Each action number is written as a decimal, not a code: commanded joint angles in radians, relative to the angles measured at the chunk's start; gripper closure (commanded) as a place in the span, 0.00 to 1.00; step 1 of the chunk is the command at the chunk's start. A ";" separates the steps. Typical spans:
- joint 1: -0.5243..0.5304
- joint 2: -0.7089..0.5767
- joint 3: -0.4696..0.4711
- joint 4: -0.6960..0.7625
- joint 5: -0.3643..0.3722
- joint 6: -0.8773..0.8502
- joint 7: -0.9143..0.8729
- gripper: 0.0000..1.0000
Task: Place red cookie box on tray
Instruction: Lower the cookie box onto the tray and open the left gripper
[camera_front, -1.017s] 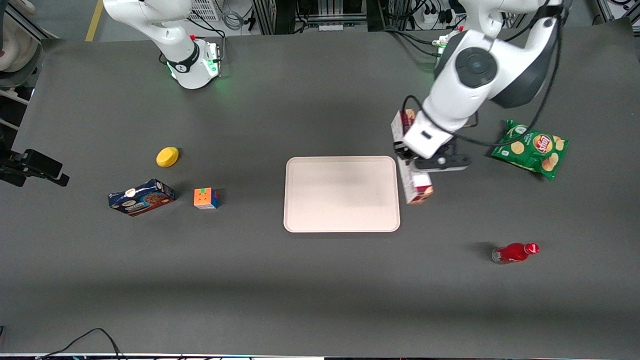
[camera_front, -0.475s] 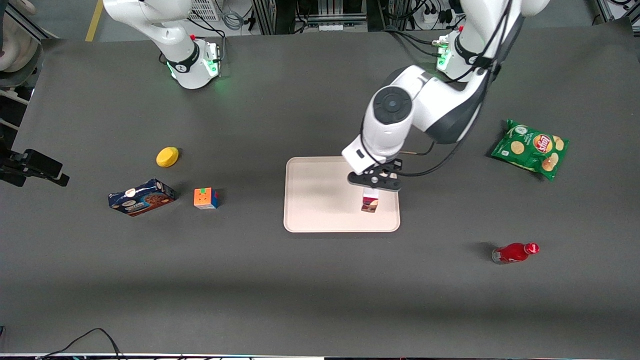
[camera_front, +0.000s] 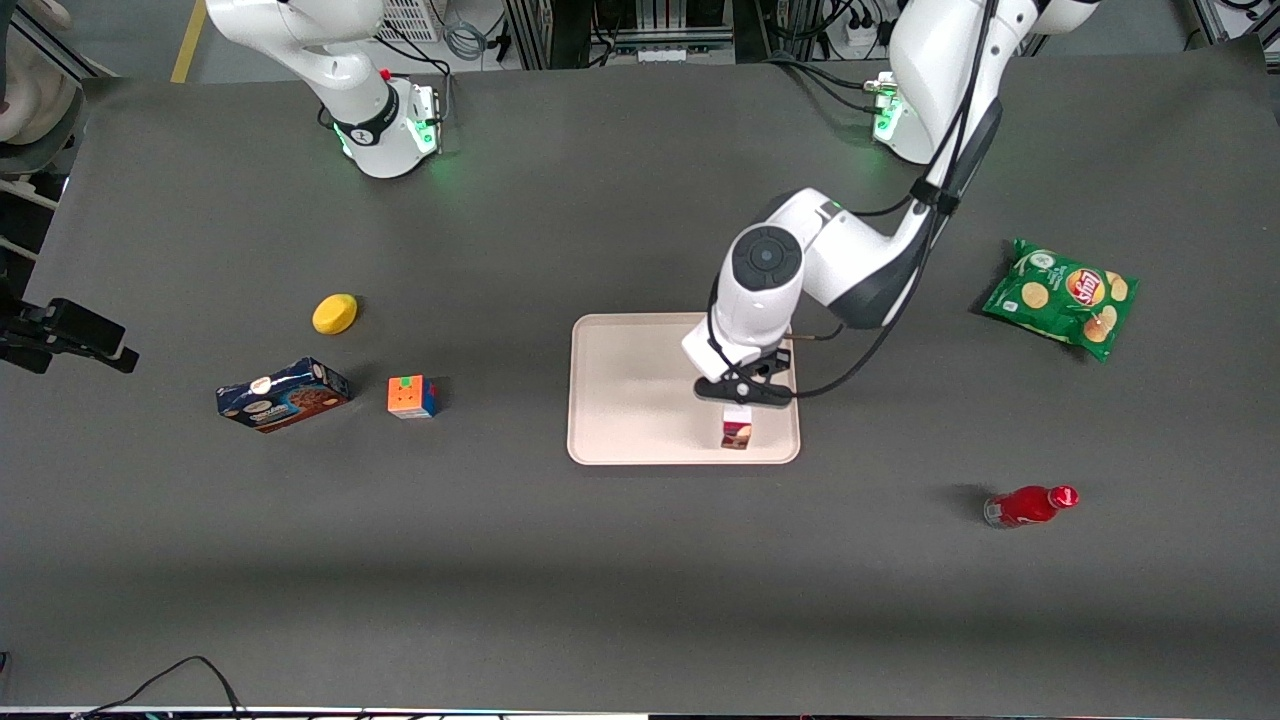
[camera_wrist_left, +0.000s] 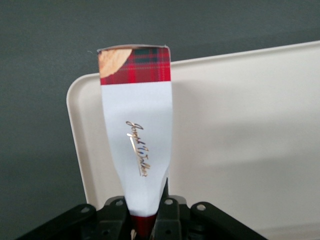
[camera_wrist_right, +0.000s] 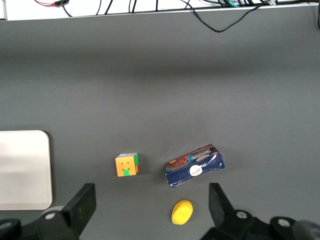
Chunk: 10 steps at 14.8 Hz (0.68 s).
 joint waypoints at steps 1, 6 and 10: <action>-0.011 0.020 0.018 -0.021 0.045 0.057 -0.061 1.00; -0.009 0.023 0.058 -0.085 0.044 0.142 -0.067 1.00; -0.007 0.025 0.061 -0.091 0.039 0.143 -0.068 1.00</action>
